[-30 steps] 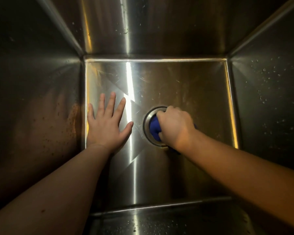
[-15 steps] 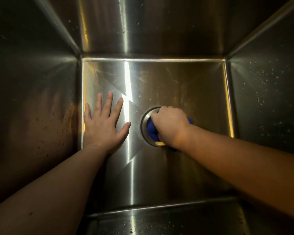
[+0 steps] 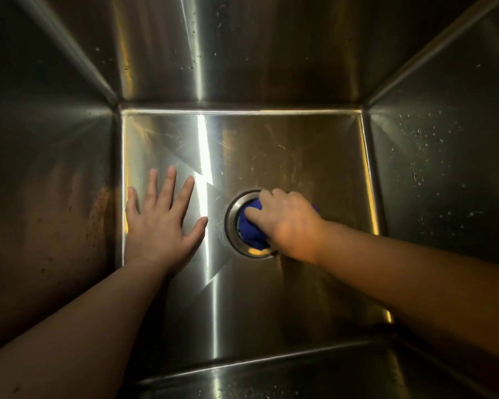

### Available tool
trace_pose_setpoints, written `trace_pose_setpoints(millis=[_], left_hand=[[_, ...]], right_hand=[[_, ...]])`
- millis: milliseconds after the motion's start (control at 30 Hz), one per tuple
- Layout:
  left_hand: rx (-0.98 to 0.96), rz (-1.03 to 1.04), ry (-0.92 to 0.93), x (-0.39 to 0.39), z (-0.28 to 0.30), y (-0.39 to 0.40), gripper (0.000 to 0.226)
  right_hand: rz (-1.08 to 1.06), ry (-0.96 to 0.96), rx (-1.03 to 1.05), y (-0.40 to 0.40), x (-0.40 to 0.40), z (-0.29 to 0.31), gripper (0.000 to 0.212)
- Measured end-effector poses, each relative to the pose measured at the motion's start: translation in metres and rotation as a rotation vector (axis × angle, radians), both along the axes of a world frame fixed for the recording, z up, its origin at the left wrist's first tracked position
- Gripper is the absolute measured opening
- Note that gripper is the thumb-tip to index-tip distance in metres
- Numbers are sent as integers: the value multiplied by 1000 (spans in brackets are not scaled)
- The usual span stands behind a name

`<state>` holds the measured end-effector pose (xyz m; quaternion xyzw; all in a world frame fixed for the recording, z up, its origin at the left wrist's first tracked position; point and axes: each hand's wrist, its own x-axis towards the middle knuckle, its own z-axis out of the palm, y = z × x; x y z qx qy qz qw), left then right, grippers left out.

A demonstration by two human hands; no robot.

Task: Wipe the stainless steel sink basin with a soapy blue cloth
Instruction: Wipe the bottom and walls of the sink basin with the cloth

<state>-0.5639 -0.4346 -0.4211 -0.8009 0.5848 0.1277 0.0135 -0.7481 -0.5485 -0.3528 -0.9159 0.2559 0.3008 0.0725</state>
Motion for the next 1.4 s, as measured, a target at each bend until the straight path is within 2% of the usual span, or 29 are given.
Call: trace_pose_setpoints(millis=[133, 300, 367, 467, 600, 700, 833, 967, 1100, 1167, 1267, 1333, 1400], left_hand=[[5, -1, -4, 0, 0, 1, 75], [5, 0, -26, -1, -1, 1, 74], [9, 1, -33, -1, -1, 1, 74], [4, -5, -47, -1, -1, 0, 74], [-14, -9, -39, -1, -2, 1, 74], [-25, -11, -27, -1, -1, 1, 74], [-1, -28, -26, -1, -2, 1, 75], [47, -48, -25, 0, 1, 1, 74], [-10, -124, -19, -14, 20, -4, 73], [-62, -277, 72, -34, 32, -12, 73], [-82, -444, 335, -70, 49, -30, 73], [-39, -420, 505, -90, 55, -40, 74], [26, -316, 616, -104, 58, -46, 81]], right_hand=[[-125, 27, -35, 16, 16, -4, 30], [-80, 93, -79, 19, 35, -9, 30], [-56, 79, -22, 12, 31, -5, 36], [-71, -69, 34, 2, 1, 8, 46], [-187, -180, 44, 16, -52, 15, 66], [-233, -166, 127, 32, -83, 12, 84], [-341, -130, 246, 34, -76, 12, 73], [-413, -84, 261, 23, -54, 13, 59], [-570, -170, 314, 3, -62, 25, 67], [-687, -205, 364, -2, -70, 27, 76], [-881, -218, 457, -4, -76, 23, 82], [-874, -171, 419, -4, -81, 21, 74], [-801, -128, 347, -2, -87, 21, 76]])
